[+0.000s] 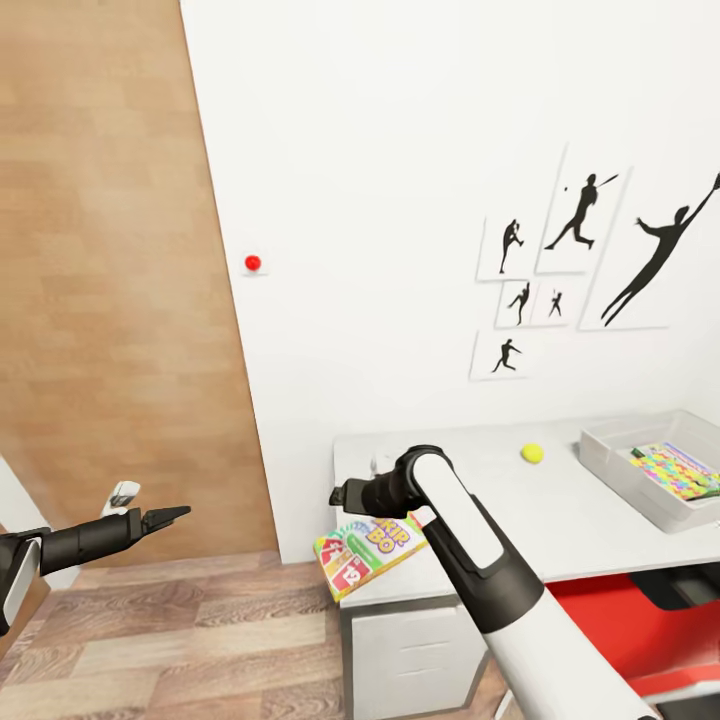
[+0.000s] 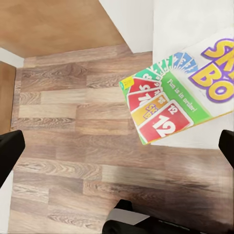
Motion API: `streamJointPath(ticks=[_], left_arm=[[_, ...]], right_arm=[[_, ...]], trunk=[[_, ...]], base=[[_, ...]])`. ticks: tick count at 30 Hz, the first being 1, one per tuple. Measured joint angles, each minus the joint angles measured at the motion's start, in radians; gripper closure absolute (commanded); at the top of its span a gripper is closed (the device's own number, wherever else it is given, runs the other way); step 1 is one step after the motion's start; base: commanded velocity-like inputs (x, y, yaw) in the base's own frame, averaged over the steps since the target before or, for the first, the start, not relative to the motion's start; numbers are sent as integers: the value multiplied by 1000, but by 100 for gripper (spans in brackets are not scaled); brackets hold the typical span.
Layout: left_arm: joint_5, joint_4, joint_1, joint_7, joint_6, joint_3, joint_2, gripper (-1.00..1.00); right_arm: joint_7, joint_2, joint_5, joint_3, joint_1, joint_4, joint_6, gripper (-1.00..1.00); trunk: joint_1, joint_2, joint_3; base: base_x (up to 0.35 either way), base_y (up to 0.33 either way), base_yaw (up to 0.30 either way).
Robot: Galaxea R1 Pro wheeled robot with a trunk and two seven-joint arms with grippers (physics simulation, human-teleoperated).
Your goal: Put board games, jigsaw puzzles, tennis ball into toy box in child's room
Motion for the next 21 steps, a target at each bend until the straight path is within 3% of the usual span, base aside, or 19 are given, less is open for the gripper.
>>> streamJointPath(ticks=[21], left_arm=[[1, 0, 0, -1, 1, 0, 1, -100]], right_arm=[[3, 6, 3, -1, 20, 12, 10, -100]], trunk=[[0, 0, 27]], base=[[-98, 29, 0]])
